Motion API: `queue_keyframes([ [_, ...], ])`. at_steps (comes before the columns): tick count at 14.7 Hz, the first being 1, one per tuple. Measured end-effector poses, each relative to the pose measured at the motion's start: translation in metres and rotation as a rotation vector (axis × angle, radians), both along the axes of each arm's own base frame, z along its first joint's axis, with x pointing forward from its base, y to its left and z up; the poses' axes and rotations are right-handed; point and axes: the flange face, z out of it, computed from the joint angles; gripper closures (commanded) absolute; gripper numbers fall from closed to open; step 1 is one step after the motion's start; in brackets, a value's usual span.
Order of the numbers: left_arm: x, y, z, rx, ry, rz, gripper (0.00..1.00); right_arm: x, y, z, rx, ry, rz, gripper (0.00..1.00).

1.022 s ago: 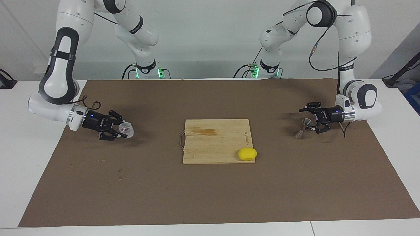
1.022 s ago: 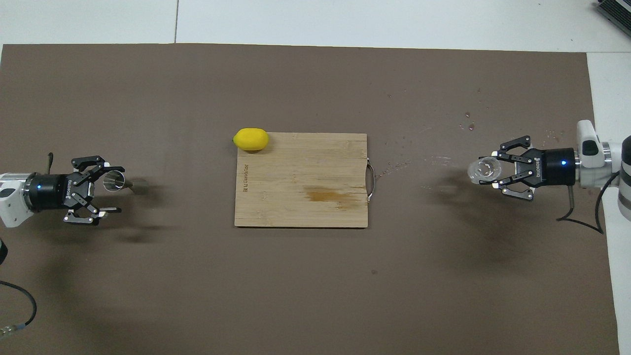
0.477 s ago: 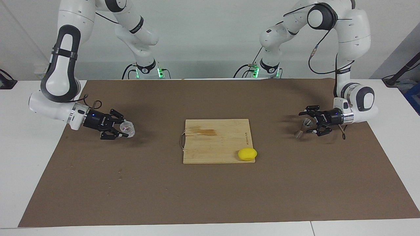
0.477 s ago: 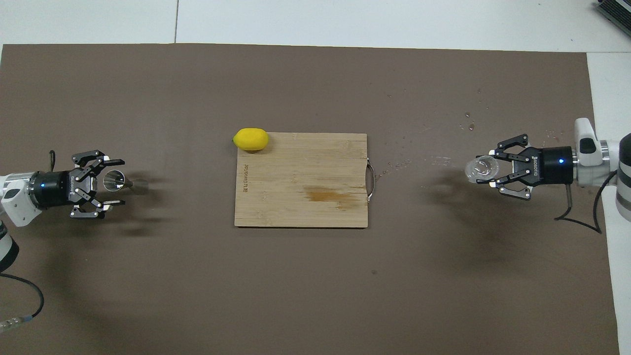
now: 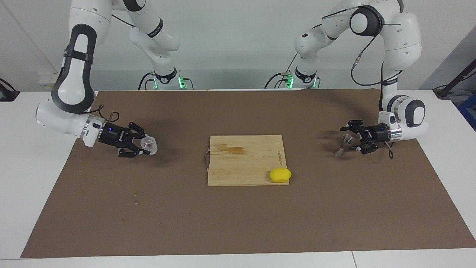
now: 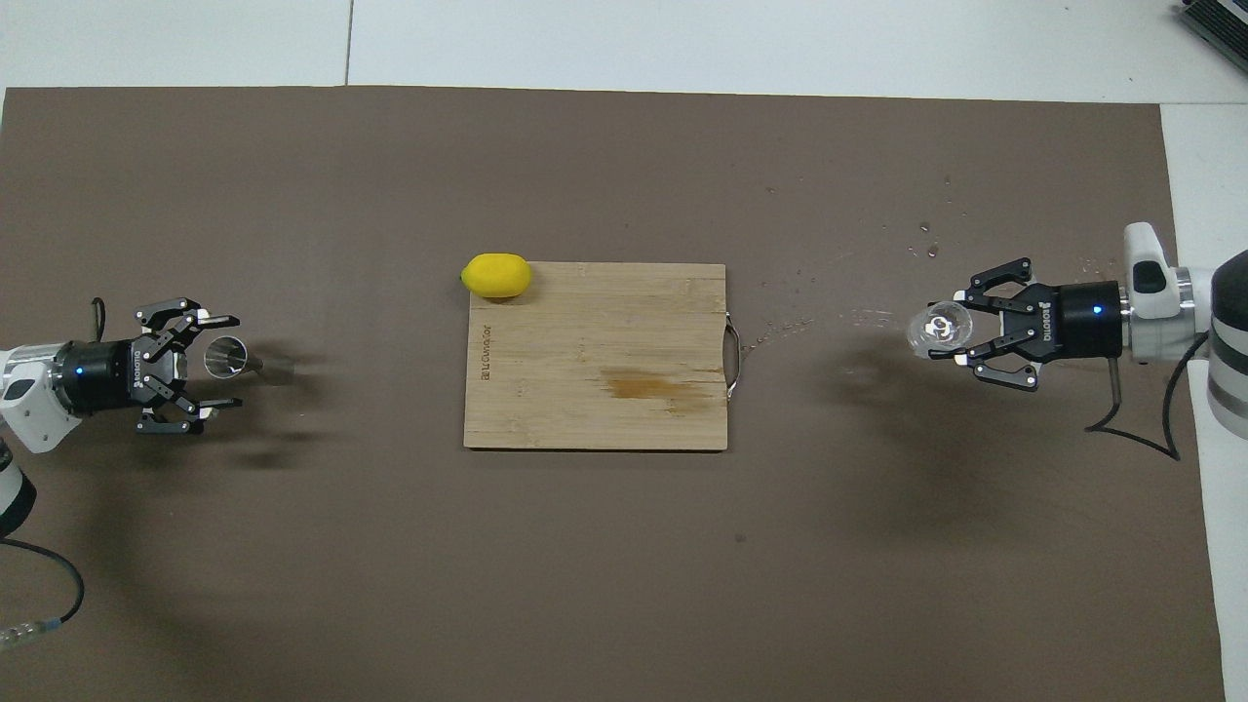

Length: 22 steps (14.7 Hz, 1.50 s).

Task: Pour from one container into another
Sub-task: 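Close the left gripper on the small metal cup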

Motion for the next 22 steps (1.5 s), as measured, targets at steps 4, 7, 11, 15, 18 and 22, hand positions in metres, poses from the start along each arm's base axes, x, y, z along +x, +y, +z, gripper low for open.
queue_keyframes([
  [4, 0.0001, -0.0001, 0.0001, 0.0, -0.006, -0.001, 0.01, 0.0024, 0.0097, 0.0046, -0.009, 0.015, -0.011, 1.0],
  [7, 0.0, 0.0003, 0.0001, 0.0, -0.007, 0.0, 0.1, 0.0032, 0.0083, 0.0042, -0.016, 0.014, -0.021, 1.0],
  [11, 0.0001, 0.0006, 0.0003, 0.001, -0.028, 0.0, 0.14, 0.0032, 0.0081, 0.0039, -0.017, 0.014, -0.023, 1.0],
  [15, 0.0001, 0.0006, 0.0001, 0.002, -0.041, 0.0, 0.2, 0.0031, 0.0081, 0.0037, -0.017, 0.015, -0.023, 1.0],
  [18, 0.0002, 0.0002, -0.0001, 0.002, -0.051, -0.001, 0.26, 0.003, 0.0081, 0.0036, -0.017, 0.015, -0.023, 1.0],
  [22, 0.0004, -0.0003, -0.0006, 0.003, -0.066, -0.002, 0.28, 0.0029, 0.0081, 0.0035, -0.017, 0.015, -0.023, 1.0],
])
